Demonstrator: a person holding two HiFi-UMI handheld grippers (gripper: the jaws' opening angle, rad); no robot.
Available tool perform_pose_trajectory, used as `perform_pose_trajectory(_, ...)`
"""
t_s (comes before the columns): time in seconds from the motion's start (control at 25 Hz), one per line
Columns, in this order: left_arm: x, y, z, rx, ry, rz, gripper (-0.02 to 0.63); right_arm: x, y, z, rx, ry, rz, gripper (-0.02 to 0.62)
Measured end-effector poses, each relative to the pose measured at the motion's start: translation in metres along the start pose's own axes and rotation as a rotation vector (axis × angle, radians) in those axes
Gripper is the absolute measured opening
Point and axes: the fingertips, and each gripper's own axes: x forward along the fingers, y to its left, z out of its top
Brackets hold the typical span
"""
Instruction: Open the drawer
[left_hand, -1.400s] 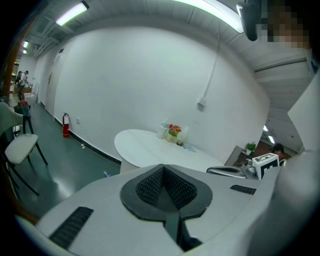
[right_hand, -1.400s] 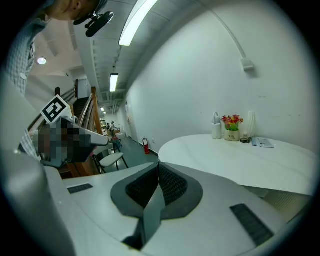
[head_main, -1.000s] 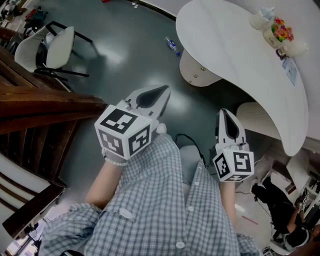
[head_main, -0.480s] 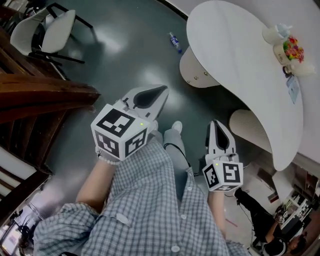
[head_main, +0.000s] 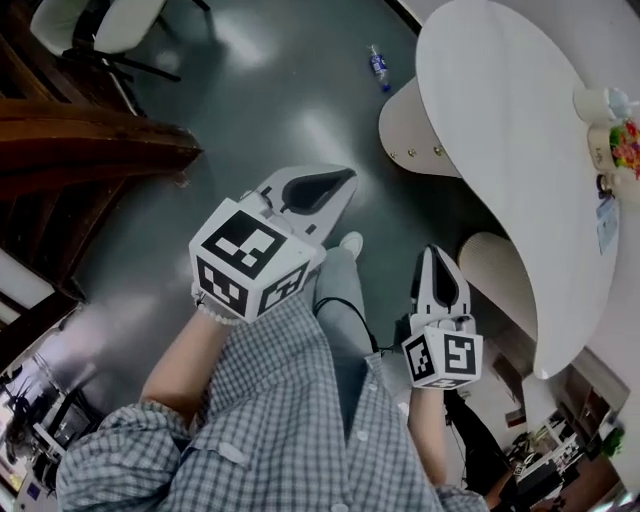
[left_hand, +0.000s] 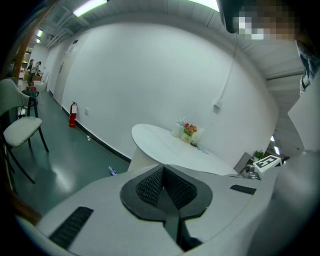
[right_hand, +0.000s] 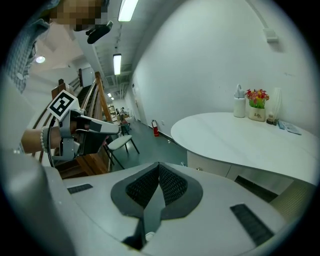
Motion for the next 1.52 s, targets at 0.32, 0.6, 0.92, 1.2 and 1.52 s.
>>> perform_pose_trajectory(0.32, 0.027, 0.011, -0.026, 0.029, 0.020, 0.021, 0.000, 0.032, -0.007, -0.021, -0.012, 0.032, 0.048, 0.009)
perform_pose_trajectory(0.6, 0.061, 0.018, -0.047, 0.035, 0.005, 0.005, 0.000, 0.045, -0.022, -0.036, -0.027, 0.062, 0.049, 0.009)
perform_pose_trajectory(0.92, 0.100, 0.026, -0.067, 0.022, -0.031, -0.035, 0.000, 0.060, -0.040, -0.062, -0.036, 0.111, 0.052, 0.009)
perform_pose_trajectory(1.2, 0.133, 0.036, -0.081, 0.000, -0.074, -0.045, 0.000, 0.073, -0.032, -0.087, -0.059, 0.167, 0.118, 0.009)
perform_pose_trajectory(1.52, 0.182, 0.035, -0.101, 0.020, -0.071, -0.029, 0.000, 0.083, -0.036, -0.101, -0.075, 0.188, 0.150, 0.009)
